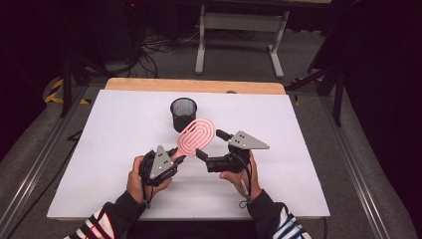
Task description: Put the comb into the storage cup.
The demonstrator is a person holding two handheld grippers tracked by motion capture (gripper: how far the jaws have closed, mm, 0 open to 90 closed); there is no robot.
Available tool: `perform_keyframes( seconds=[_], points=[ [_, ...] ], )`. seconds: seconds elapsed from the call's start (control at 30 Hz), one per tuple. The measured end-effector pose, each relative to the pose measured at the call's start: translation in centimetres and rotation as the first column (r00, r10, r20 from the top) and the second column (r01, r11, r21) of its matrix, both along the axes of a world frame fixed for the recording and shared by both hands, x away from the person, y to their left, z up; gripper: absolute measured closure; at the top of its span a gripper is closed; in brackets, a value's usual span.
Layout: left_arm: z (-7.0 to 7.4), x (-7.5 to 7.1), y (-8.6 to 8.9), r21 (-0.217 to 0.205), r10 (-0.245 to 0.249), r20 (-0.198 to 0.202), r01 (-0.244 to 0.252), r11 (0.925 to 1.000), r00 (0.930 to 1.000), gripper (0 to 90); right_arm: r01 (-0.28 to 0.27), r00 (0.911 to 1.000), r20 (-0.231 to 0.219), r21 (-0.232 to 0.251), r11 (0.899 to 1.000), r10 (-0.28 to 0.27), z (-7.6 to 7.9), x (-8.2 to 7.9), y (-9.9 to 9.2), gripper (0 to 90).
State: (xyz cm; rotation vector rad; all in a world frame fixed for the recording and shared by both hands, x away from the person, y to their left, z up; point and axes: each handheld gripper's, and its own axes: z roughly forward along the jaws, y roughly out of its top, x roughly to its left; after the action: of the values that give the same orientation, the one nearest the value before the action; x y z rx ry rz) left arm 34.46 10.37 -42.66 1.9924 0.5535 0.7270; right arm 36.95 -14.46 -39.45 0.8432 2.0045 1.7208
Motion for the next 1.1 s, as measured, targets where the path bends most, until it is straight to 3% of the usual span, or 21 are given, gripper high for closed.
perform_keyframes(
  seconds=[0.2,0.43,0.5,0.7,0.83,0.97,1.1],
  points=[
    [0.0,-0.2,-0.9,-0.01,-0.016,0.011,0.016,0.9998,0.9998,69.8,-0.002,0.9996,-0.028,0.016,1.0,0.002,-0.3,0.3,-0.1,5.0],
    [-0.3,-0.2,-2.2,0.012,-0.045,0.017,0.045,0.9989,0.9988,69.8,-0.018,0.9972,-0.072,0.053,0.998,0.022,-0.7,0.4,-0.1,8.9],
    [-0.5,-0.2,-2.5,0.016,-0.053,0.02,0.053,0.9985,0.9984,69.8,-0.019,0.9967,-0.078,0.066,0.998,0.024,-0.9,0.2,0.0,18.4],
    [-0.6,-0.3,-3.0,0.036,-0.062,0.024,0.062,0.9974,0.9978,69.8,-0.015,0.9963,-0.082,0.134,0.991,0.026,-0.9,-0.1,-0.4,33.7],
    [-0.7,-0.3,-3.1,0.04,-0.064,0.022,0.063,0.9972,0.9977,69.8,-0.005,0.9952,-0.095,0.198,0.98,0.024,-0.9,0.0,-1.0,46.2],
    [-0.9,-0.2,-3.3,0.055,-0.068,0.018,0.067,0.9963,0.9975,69.8,-0.002,0.989,-0.142,0.253,0.968,0.04,-0.9,0.1,-1.3,55.9],
    [-1.0,-0.2,-3.4,0.049,-0.067,0.02,0.066,0.9966,0.9975,69.9,-0.02,0.9922,-0.114,0.26,0.965,0.051,-0.6,-0.4,-1.1,60.0]
  ],
)
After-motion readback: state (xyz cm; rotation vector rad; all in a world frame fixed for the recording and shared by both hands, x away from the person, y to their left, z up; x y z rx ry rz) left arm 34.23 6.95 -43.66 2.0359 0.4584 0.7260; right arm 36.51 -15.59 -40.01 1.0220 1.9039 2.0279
